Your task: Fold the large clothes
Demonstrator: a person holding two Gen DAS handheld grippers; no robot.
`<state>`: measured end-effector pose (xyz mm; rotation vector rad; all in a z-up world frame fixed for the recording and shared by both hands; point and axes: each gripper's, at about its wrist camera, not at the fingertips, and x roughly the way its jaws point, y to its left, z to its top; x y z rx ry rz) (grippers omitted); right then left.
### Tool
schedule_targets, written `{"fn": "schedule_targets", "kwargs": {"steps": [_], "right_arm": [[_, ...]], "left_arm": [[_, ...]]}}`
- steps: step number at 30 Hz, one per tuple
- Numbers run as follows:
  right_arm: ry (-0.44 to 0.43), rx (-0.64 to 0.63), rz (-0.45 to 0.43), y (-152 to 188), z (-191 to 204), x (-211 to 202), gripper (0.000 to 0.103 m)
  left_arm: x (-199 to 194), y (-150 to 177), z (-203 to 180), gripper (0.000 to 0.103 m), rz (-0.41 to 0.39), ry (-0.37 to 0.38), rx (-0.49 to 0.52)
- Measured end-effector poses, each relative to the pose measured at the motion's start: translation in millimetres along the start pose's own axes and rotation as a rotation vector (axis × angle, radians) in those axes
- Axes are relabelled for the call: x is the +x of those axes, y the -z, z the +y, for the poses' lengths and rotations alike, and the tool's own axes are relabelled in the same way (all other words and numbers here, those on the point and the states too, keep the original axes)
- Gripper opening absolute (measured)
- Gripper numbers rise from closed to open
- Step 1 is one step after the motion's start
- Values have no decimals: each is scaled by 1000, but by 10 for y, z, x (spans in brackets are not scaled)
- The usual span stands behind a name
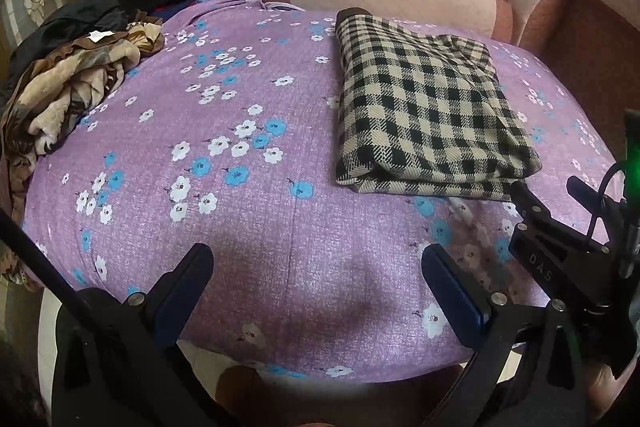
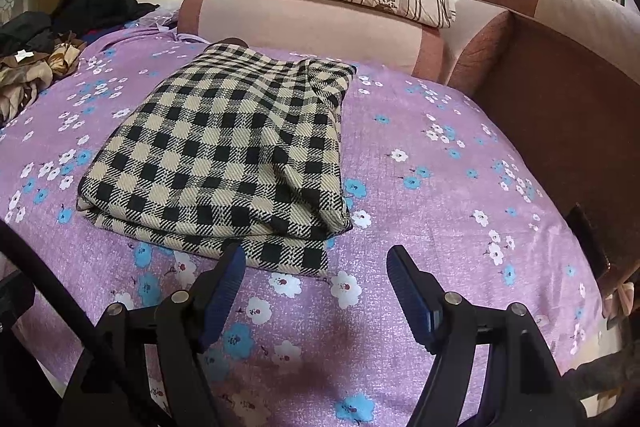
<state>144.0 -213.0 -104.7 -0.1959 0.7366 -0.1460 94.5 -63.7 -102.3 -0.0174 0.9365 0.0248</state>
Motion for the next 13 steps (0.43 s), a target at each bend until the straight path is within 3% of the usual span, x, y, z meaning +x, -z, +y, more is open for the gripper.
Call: {"fn": "schedule_targets", "kwargs": {"steps": [6,13], "right_arm": [[-9,-4,-5,7,21,-20,78],[-6,-12,-3,3,48,-3,79]], "left_arm": [[12,17,-3,103,10,29,0],[-16,24,43,103,5,6,-21]]}}
